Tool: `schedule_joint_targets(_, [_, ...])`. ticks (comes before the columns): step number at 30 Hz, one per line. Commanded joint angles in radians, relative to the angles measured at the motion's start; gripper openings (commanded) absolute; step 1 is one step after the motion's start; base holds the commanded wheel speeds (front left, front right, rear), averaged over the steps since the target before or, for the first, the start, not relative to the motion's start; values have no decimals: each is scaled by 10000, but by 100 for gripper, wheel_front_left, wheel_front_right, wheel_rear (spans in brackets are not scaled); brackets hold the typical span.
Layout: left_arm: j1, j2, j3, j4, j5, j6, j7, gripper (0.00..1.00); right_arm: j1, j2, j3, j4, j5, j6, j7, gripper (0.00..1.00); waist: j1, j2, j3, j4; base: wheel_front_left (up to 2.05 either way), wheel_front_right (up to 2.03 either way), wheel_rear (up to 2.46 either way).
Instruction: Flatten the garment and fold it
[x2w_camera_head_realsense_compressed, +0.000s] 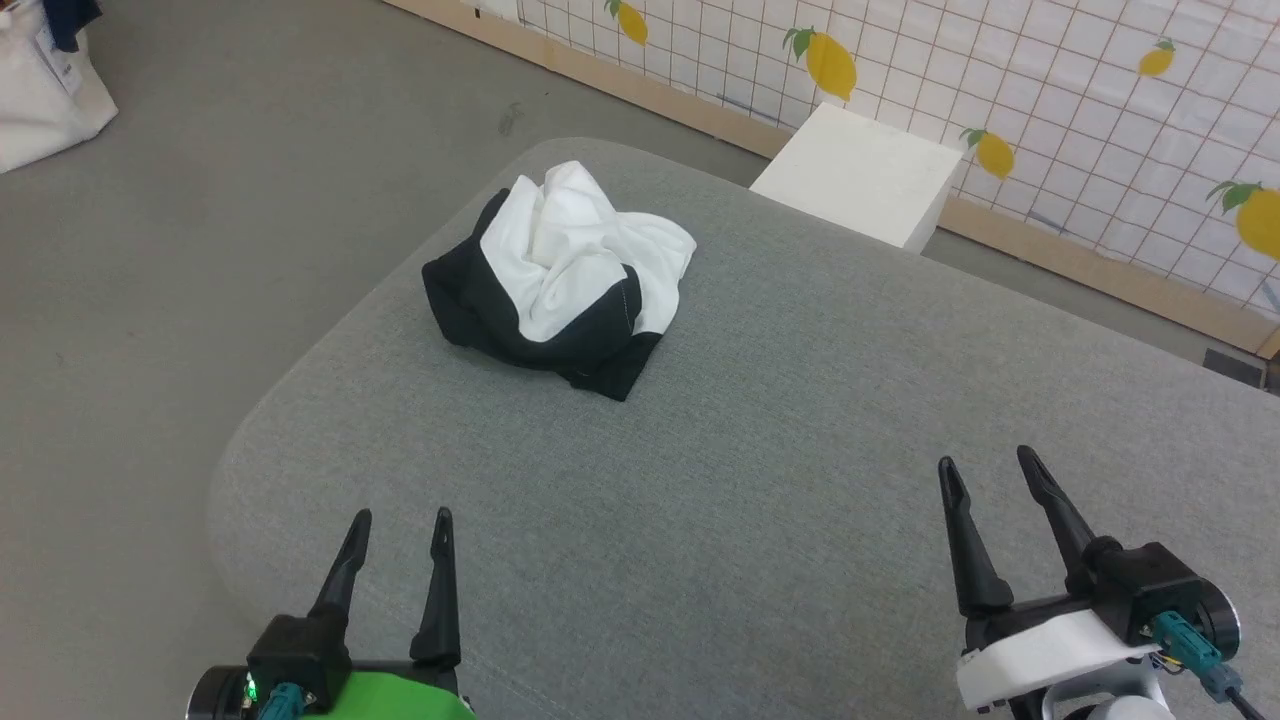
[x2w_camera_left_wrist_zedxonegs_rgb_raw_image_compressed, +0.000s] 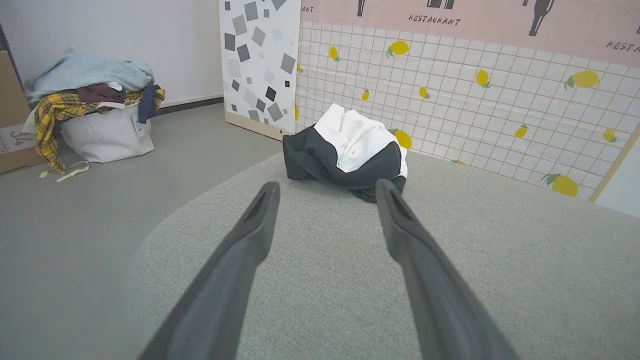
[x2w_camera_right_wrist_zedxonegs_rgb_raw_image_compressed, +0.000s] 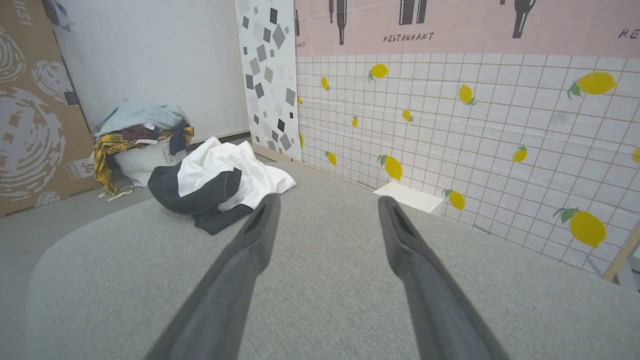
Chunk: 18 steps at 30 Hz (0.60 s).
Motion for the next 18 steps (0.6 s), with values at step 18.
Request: schedule_joint_targets(18, [-4338, 828, -499, -342, -492, -665, 2157, 100, -634, 7, -239, -1573, -1231, -17, 707, 100, 0, 0, 2245, -180, 0, 0, 0])
